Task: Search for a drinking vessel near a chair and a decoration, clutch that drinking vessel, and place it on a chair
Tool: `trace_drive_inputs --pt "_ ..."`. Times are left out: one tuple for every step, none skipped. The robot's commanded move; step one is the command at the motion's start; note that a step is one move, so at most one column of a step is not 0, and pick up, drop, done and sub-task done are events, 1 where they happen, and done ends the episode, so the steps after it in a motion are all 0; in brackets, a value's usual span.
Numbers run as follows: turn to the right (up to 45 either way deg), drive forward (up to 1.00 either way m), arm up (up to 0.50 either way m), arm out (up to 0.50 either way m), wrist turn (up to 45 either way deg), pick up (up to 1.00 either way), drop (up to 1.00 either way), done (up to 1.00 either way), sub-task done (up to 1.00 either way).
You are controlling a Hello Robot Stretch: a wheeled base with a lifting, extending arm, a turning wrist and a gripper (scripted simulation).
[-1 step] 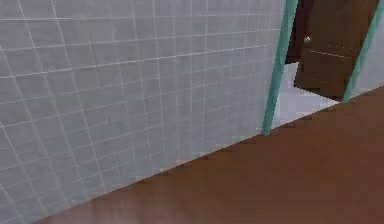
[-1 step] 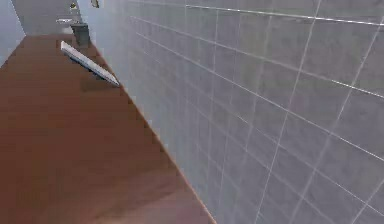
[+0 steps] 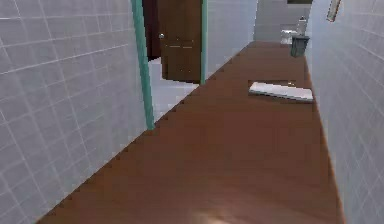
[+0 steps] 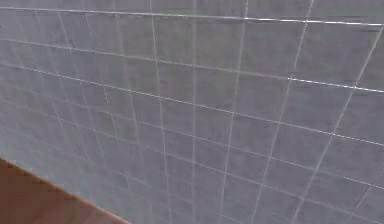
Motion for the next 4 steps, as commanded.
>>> trace_drive_inputs --pt "0.0 1.0 0.0 0.0 0.0 0.0 0.0 0.0 0.0" --pt "0.0 1.0 0.0 0.0 0.0 0.0 0.0 0.0 0.0" --pt "3.0 0.0 0.0 0.0 0.0 0.0 0.0 0.0 0.0" --pt "12.0 0.0 0.0 0.0 0.0 0.0 0.0 0.0 0.0"
